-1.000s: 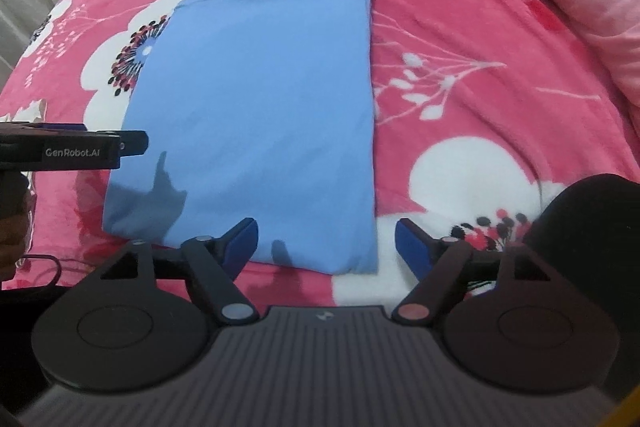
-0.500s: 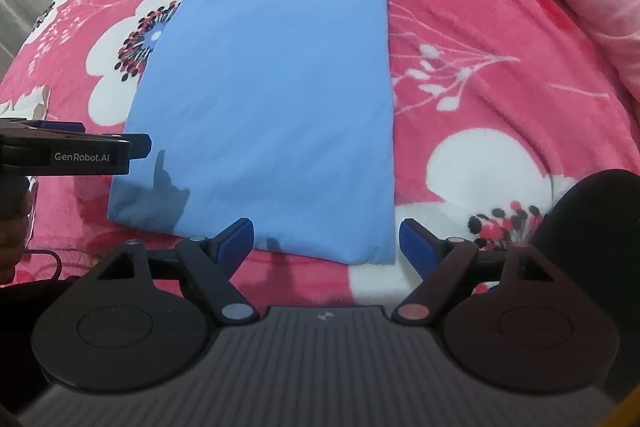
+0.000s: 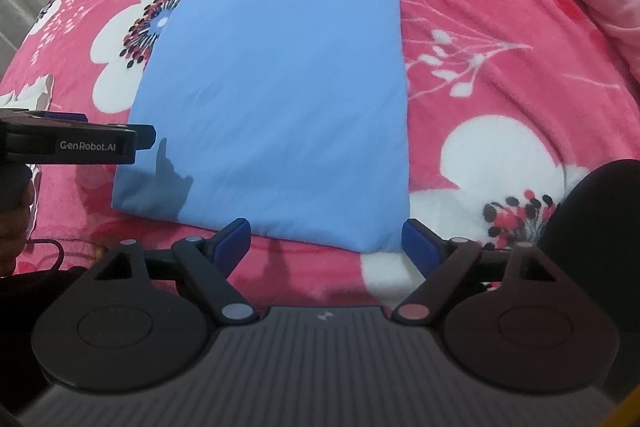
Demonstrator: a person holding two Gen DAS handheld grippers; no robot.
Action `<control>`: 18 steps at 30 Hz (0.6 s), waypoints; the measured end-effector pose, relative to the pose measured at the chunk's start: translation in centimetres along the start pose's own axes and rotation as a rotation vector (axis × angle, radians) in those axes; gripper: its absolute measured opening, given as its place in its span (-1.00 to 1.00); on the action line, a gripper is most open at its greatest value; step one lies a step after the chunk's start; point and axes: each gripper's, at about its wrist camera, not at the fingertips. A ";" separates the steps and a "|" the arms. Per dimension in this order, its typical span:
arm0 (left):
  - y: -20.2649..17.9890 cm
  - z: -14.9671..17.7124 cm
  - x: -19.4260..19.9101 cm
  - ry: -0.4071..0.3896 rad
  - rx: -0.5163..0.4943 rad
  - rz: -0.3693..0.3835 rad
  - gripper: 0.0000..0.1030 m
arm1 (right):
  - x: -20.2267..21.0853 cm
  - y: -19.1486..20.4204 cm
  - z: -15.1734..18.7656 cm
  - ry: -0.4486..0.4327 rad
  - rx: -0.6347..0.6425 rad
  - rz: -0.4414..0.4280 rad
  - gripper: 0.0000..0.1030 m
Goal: Fold clothes
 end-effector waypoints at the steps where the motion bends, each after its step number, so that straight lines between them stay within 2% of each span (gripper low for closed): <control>1: -0.1 0.0 0.0 -0.001 -0.004 -0.003 0.77 | -0.1 0.0 0.0 0.001 0.000 -0.001 0.62; 18: -0.3 0.1 -0.7 0.029 -0.023 -0.029 0.78 | -1.0 0.0 0.3 0.032 -0.009 -0.017 0.64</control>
Point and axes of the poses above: each gripper's, at about its wrist camera, not at the fingertips, and x roughly against the way its jaws point, y to its left, z to its underside, and after that the axes turned 6 degrees about -z, right-handed
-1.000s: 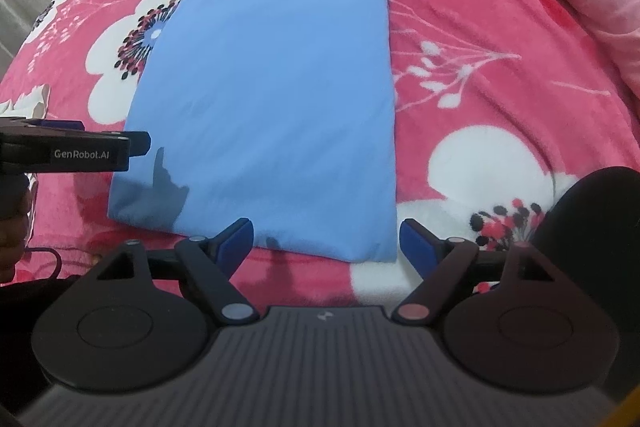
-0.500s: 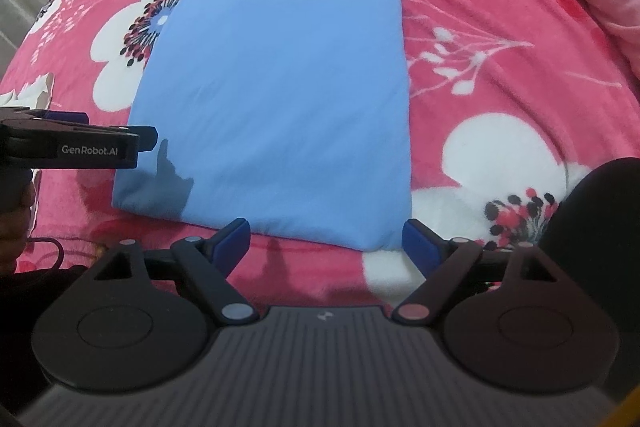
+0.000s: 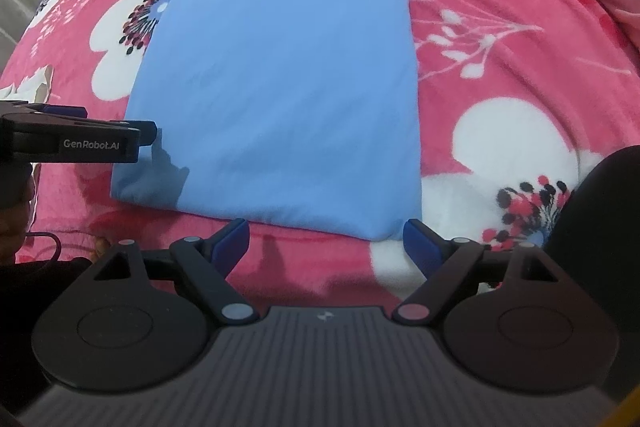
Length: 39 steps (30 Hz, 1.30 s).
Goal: Fold clothes
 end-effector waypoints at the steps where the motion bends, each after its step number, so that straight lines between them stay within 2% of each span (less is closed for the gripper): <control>1: 0.0 0.0 0.0 0.000 -0.002 -0.001 0.78 | -0.1 0.0 0.0 0.002 -0.001 -0.001 0.64; 39: -0.3 0.0 0.0 0.008 -0.018 -0.026 0.79 | -0.6 -0.6 0.1 0.021 -0.012 -0.013 0.64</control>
Point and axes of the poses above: each gripper's, at about its wrist camera, not at the fingertips, and x roughly against the way its jaws point, y to its left, z to its underside, and after that the axes turned 6 degrees about -z, right-handed
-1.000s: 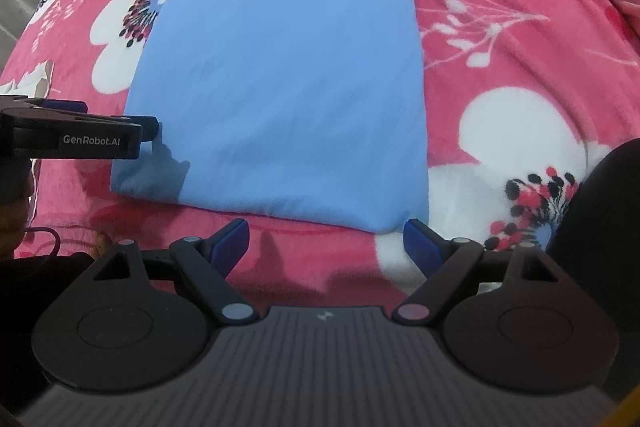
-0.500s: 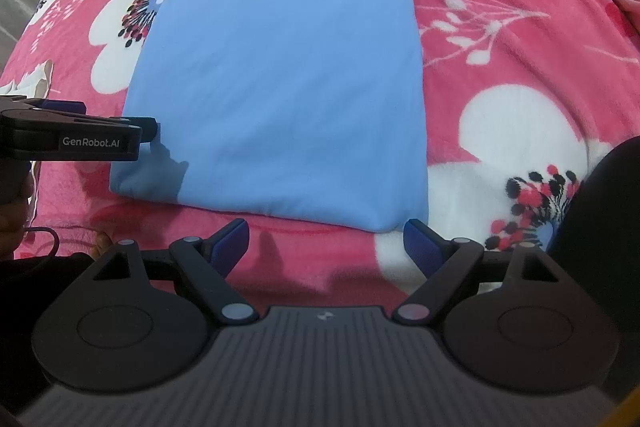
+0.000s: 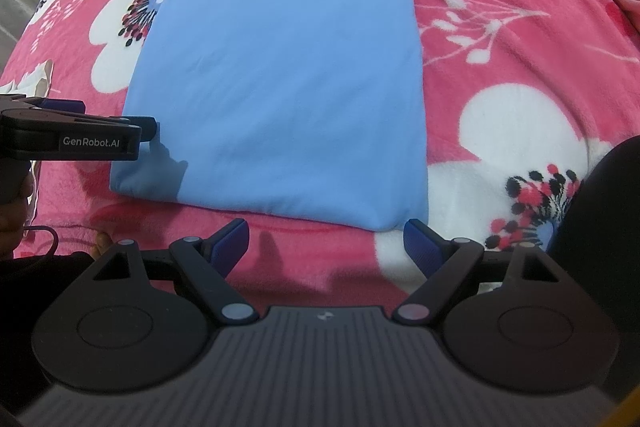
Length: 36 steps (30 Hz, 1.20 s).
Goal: Fold clothes
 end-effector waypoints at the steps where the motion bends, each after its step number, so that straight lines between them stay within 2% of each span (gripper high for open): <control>1: 0.0 0.0 0.0 -0.001 -0.001 0.000 0.79 | 0.0 0.0 0.0 0.000 -0.001 0.000 0.64; 24: -0.3 0.0 0.1 0.002 0.002 0.007 0.79 | -0.2 -0.1 0.2 0.001 -0.007 0.000 0.64; 30: 0.9 -0.1 0.5 -0.062 0.079 0.091 0.85 | -0.2 -0.2 0.3 -0.004 -0.009 0.002 0.64; 36: 2.2 -0.6 0.3 -0.134 0.165 0.146 0.91 | 0.9 -1.5 -0.1 -0.085 -0.026 -0.005 0.64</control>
Point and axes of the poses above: each gripper's, at about its wrist camera, not at the fingertips, and x roughly against the way its jaws point, y to its left, z to its underside, and after that the axes turned 6 degrees about -z, right-handed
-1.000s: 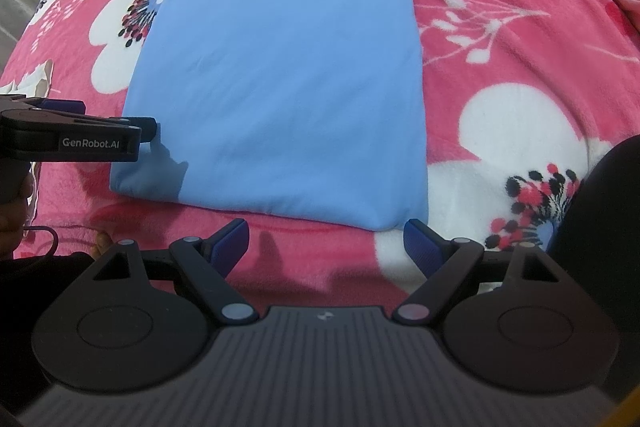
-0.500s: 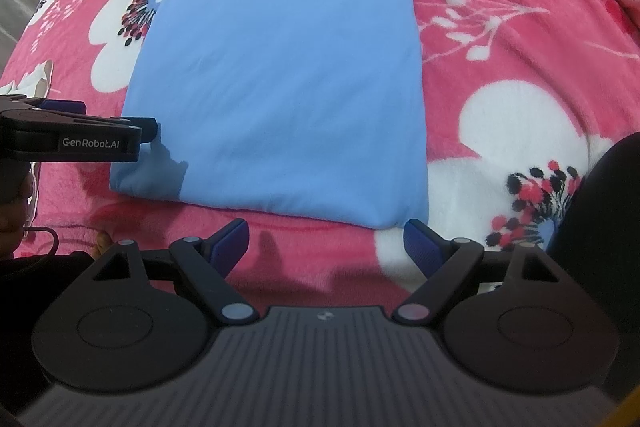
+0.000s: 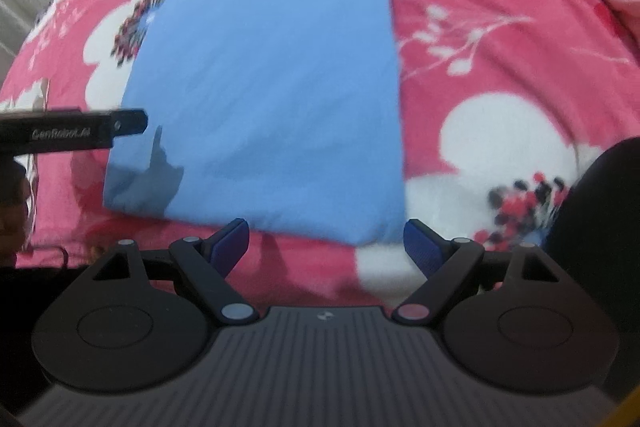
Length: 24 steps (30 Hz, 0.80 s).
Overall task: Fold clothes
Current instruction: 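Grasp the folded blue T-shirt's edge with the left gripper while the right gripper grasps beside it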
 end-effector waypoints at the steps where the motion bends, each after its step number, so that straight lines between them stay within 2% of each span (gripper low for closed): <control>1: 0.2 -0.2 -0.2 -0.013 0.014 0.008 0.91 | 0.2 -0.4 -0.2 -0.022 -0.002 -0.004 0.64; 8: 2.3 -2.1 -1.4 -0.157 0.162 0.095 0.91 | 0.8 -3.1 -3.6 -0.144 -0.003 -0.006 0.64; 12: 2.3 -3.2 -3.1 -0.164 0.163 0.089 0.88 | 0.2 -4.4 -5.8 -0.190 -0.027 -0.050 0.64; 17: 2.7 -3.6 -4.5 -0.170 0.180 0.158 0.63 | -1.3 -5.8 -8.1 -0.224 -0.064 -0.172 0.62; 19: 2.6 -3.8 -5.1 -0.165 0.175 0.184 0.40 | -2.0 -6.5 -9.1 -0.232 -0.091 -0.228 0.62; 21: 2.5 -3.9 -5.5 -0.168 0.163 0.188 0.30 | -2.8 -7.5 -10.4 -0.234 -0.134 -0.291 0.60; 24: 2.8 -4.2 -5.8 -0.180 0.150 0.232 0.15 | -4.1 -8.7 -11.8 -0.215 -0.201 -0.373 0.44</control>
Point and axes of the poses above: each gripper's, at about its wrist camera, not at the fingertips, and x roughly against the way its jaws point, y to its left, z to its underside, and after that the axes turned 6 degrees about -z, right-handed
